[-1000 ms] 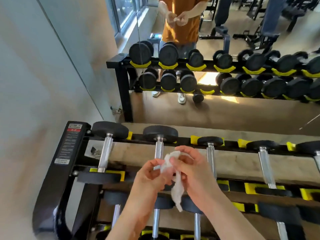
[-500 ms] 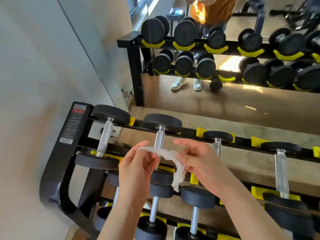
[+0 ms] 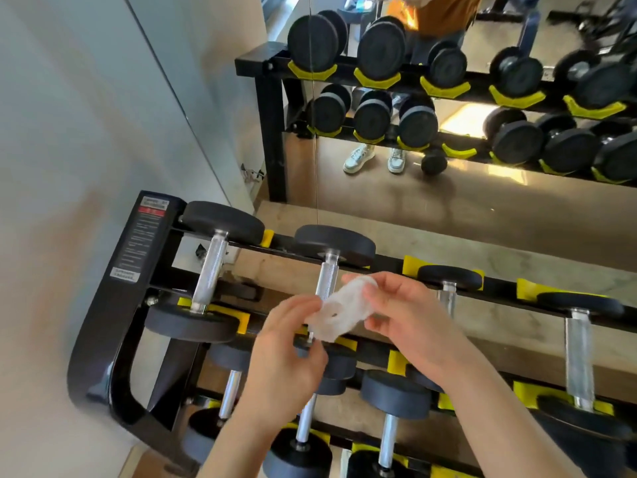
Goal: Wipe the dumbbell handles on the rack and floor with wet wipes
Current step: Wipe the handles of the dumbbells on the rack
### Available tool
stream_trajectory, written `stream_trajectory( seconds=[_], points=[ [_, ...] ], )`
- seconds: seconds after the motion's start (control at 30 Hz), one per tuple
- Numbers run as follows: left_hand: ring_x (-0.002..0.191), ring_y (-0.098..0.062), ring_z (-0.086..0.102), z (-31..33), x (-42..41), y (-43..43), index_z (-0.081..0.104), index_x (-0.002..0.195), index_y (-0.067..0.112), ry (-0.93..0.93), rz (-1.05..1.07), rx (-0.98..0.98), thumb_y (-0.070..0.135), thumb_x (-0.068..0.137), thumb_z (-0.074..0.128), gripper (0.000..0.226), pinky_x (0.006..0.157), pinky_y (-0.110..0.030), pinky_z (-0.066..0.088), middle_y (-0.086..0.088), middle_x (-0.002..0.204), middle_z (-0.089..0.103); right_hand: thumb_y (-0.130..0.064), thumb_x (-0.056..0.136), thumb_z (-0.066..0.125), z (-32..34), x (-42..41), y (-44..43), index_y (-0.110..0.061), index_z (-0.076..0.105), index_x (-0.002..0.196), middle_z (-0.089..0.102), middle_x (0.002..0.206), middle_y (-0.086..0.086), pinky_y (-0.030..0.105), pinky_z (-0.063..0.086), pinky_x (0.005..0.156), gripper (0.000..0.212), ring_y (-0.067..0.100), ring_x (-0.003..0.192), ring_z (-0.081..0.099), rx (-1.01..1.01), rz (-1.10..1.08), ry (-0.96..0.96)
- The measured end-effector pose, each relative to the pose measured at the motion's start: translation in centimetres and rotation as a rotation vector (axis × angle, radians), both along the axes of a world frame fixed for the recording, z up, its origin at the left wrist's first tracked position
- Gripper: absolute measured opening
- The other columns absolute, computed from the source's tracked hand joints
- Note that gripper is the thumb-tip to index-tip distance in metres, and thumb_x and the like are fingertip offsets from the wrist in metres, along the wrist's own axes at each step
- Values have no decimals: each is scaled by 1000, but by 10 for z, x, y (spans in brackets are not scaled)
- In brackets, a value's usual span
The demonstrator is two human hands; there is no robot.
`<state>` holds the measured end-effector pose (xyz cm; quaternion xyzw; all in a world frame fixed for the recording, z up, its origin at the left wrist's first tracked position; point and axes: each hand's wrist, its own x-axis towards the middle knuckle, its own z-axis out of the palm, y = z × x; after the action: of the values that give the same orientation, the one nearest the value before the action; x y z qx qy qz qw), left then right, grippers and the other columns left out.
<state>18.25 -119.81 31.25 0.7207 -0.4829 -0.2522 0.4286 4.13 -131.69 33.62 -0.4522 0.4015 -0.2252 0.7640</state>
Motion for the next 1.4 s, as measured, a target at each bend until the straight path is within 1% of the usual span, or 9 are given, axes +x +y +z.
stream_trajectory(
  seconds=[0.1, 0.2, 0.4, 0.5, 0.73, 0.87, 1.0, 1.17, 1.4],
  points=[
    [103, -6, 62, 18, -8, -6, 59, 117, 26, 608, 61, 30, 30, 82, 64, 35, 83, -21, 52, 10, 109, 66, -13, 89, 59, -12, 12, 4, -1, 62, 96, 68, 87, 13, 38, 55, 70, 15, 23, 79, 65, 111, -91, -84],
    [89, -9, 64, 11, -13, -17, 62, 105, 23, 514, 101, 133, 49, 78, 72, 38, 72, -19, 52, 8, 97, 68, -6, 87, 64, -23, 24, 9, 8, 58, 99, 66, 75, 12, 35, 55, 68, 19, 24, 71, 65, 121, -185, -33],
    [75, -22, 69, -17, -9, -31, 71, 88, 14, 656, 160, 169, 24, 87, 69, 10, 69, -33, 54, -7, 81, 73, -7, 87, 67, -39, 47, 13, -5, 53, 92, 58, 76, 10, 20, 44, 43, 15, 9, 49, 57, 202, -395, 84],
    [75, -16, 70, -32, 5, -41, 71, 91, 16, 540, 190, 213, 21, 90, 67, 7, 68, -30, 56, 0, 80, 74, -10, 92, 62, -56, 47, 11, -16, 54, 101, 61, 92, 8, 28, 56, 61, 13, 16, 69, 64, 78, -439, 189],
    [76, 1, 60, -71, 35, -96, 69, 93, 24, 23, 105, 308, 28, 87, 69, 6, 75, -23, 53, 13, 80, 65, -19, 89, 65, -100, 50, 5, -24, 61, 119, 46, 120, -12, 9, 43, 83, 30, -4, 98, 47, -861, -108, 672],
    [68, 2, 58, -81, 41, -119, 57, 76, 30, 90, 154, 289, 24, 82, 75, 20, 62, -11, 42, 10, 73, 62, -15, 88, 65, -116, 67, -9, -23, 57, 127, 47, 125, -8, 12, 46, 81, 41, -8, 92, 47, -939, -81, 688],
    [78, 3, 63, -77, 54, -104, 71, 88, 27, 207, 114, 297, 24, 88, 68, 4, 76, -18, 51, 13, 82, 70, -13, 87, 67, -126, 72, -22, -16, 69, 113, 59, 111, -2, 18, 51, 79, 26, 2, 90, 56, -1054, -117, 667],
    [97, -6, 52, -79, 38, -10, 72, 97, 31, -203, 47, 255, 47, 86, 57, 24, 82, -13, 37, 16, 101, 61, -4, 85, 68, -132, 69, -27, -12, 76, 94, 67, 96, -2, 19, 52, 75, 14, 9, 84, 62, -1141, -113, 621],
    [112, -14, 48, -99, 15, 26, 70, 106, 28, -251, 145, 169, 55, 88, 48, 39, 97, -18, 32, 7, 119, 55, -26, 78, 77, -122, 45, -11, -24, 71, 96, 53, 100, -6, 27, 45, 76, 19, 11, 92, 45, -1251, 384, 678]
  ],
)
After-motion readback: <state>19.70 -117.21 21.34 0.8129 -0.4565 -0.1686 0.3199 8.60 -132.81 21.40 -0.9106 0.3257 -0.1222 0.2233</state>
